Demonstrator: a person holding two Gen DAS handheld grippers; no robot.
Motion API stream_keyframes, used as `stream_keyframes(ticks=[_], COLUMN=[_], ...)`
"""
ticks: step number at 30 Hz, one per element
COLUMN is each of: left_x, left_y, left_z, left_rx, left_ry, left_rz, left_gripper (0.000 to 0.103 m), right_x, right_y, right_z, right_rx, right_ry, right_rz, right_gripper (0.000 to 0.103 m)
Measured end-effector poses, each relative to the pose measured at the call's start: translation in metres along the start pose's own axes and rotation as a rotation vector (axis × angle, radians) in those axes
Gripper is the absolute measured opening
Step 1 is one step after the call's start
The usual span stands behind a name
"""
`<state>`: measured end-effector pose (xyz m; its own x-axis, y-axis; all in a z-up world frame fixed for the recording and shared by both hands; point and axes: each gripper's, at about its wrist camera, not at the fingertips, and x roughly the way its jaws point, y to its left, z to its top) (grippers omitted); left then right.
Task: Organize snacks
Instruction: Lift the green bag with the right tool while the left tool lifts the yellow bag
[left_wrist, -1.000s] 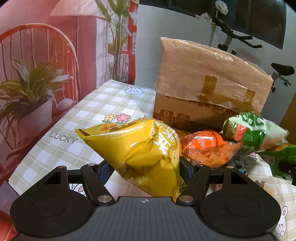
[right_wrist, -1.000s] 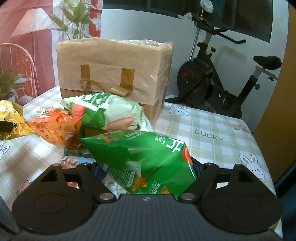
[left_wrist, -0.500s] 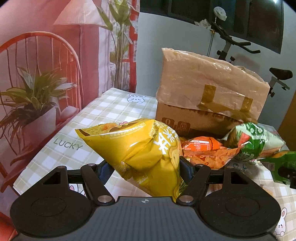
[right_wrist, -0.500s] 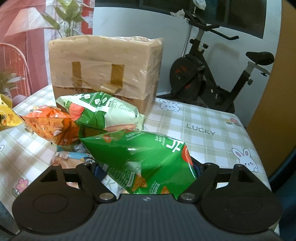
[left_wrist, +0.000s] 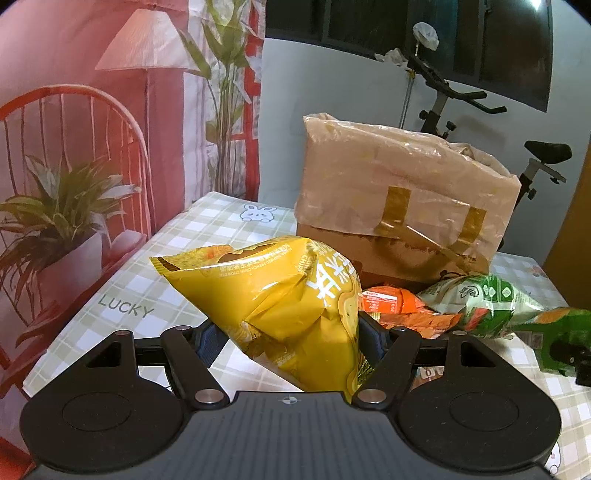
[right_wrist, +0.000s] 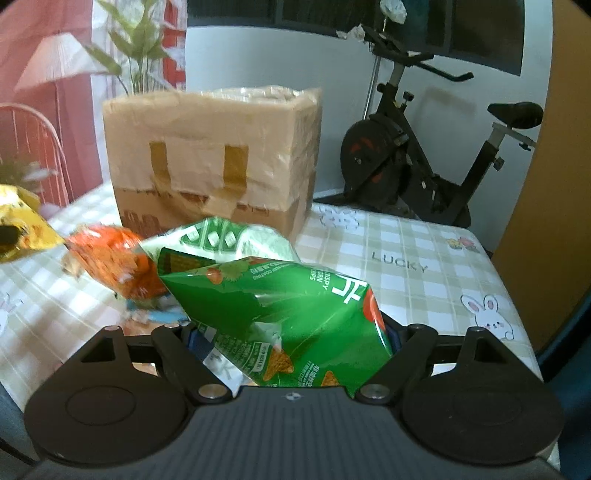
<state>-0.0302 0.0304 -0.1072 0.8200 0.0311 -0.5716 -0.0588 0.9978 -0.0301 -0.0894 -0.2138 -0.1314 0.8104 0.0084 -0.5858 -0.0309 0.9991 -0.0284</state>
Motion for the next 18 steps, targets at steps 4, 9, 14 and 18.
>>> stream_keyframes(ticks=[4,9,14,18], left_x=[-0.005,-0.013,-0.018,-0.02], left_y=[-0.002,-0.004,-0.006,-0.009], left_z=[0.008,0.018,0.033,0.058], left_rx=[0.008,0.013,0.044,0.08], left_ry=[-0.026,-0.069,-0.099,-0.151], left_rz=[-0.015,-0.033,-0.055,-0.069], left_gripper=[0.075,0.075,0.075,0.075], right_x=[-0.017,-0.031,-0.034,-0.034], right_y=[-0.001,-0.002,0.003,0.007], right_z=[0.016,0.037,0.064,0.099], right_rx=[0.01,0.025,0.003,-0.014], right_ry=[-0.059,-0.119,-0.157,-0.204], right_rz=[0.01,0.027,0.064,0.099], right_gripper=[0.085,0.085,0.085,0.085])
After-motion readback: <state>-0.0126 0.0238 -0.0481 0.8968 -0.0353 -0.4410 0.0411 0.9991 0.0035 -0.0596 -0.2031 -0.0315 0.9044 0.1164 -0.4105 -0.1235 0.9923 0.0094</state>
